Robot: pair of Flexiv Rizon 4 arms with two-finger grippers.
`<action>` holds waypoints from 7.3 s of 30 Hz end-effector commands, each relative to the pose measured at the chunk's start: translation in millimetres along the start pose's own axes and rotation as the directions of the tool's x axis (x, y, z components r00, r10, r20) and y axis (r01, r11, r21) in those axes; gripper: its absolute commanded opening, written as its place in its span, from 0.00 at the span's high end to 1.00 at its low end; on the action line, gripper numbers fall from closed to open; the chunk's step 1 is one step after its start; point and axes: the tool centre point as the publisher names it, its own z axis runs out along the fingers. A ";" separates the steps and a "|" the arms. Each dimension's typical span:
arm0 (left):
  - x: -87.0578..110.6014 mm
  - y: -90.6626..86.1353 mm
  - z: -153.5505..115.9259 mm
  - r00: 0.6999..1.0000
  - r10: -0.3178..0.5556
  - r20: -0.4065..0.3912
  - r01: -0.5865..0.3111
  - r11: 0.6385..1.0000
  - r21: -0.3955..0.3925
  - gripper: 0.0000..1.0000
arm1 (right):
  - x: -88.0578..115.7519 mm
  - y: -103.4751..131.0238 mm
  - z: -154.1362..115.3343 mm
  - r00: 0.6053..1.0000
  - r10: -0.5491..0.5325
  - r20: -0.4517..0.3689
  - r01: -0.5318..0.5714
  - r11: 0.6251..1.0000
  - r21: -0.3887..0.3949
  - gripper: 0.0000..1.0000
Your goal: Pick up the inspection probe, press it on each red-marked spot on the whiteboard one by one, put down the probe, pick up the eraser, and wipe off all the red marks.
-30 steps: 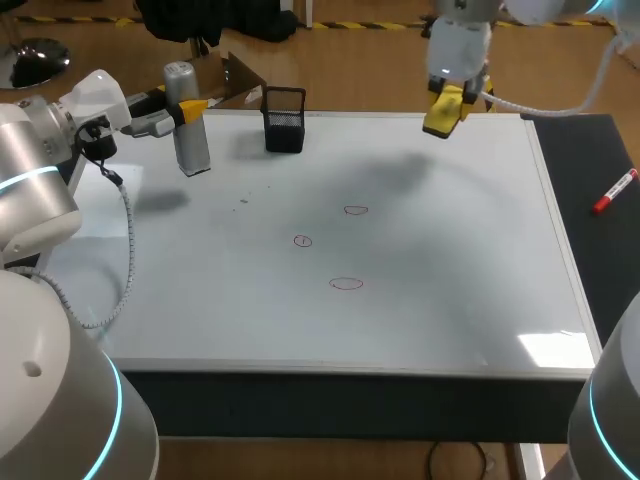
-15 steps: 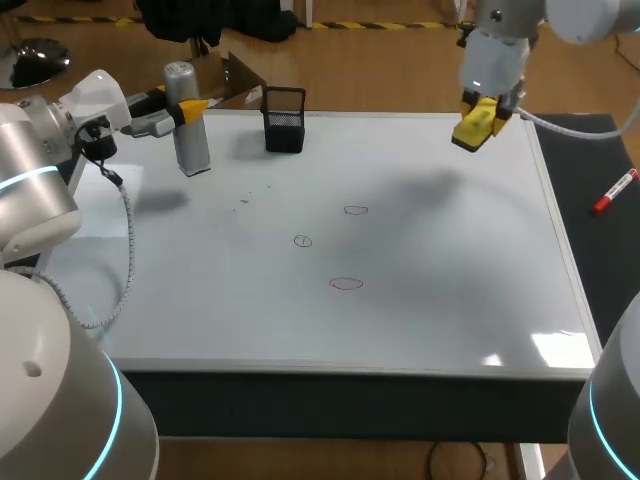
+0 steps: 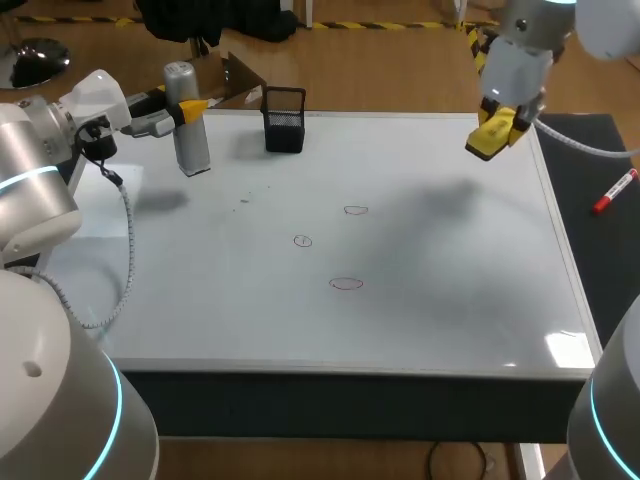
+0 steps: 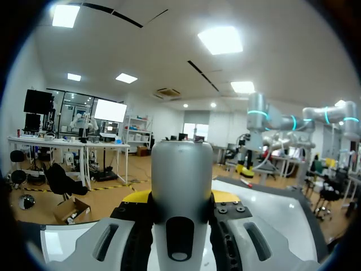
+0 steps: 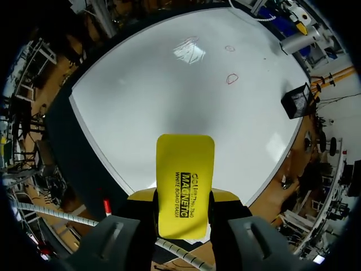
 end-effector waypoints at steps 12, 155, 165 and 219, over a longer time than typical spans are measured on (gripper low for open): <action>1.6 -0.5 0.6 1.000 0.002 0.007 -0.002 1.000 0.003 1.00 | 0.8 0.5 -1.7 1.000 -0.001 0.002 0.001 1.000 0.005 1.00; 112.6 12.0 54.0 0.900 0.156 -0.407 -0.098 0.982 0.159 1.00 | 0.8 0.5 -1.7 1.000 -0.001 0.002 0.001 1.000 0.005 1.00; 48.0 4.4 46.7 0.942 0.147 -0.301 -0.107 0.984 0.146 1.00 | 0.8 0.5 -1.7 1.000 -0.001 0.002 0.001 1.000 0.005 1.00; -31.7 7.8 27.4 0.977 0.100 -0.188 -0.075 0.988 0.137 1.00 | -24.9 60.0 0.8 0.983 -0.177 -0.041 0.178 0.984 0.024 1.00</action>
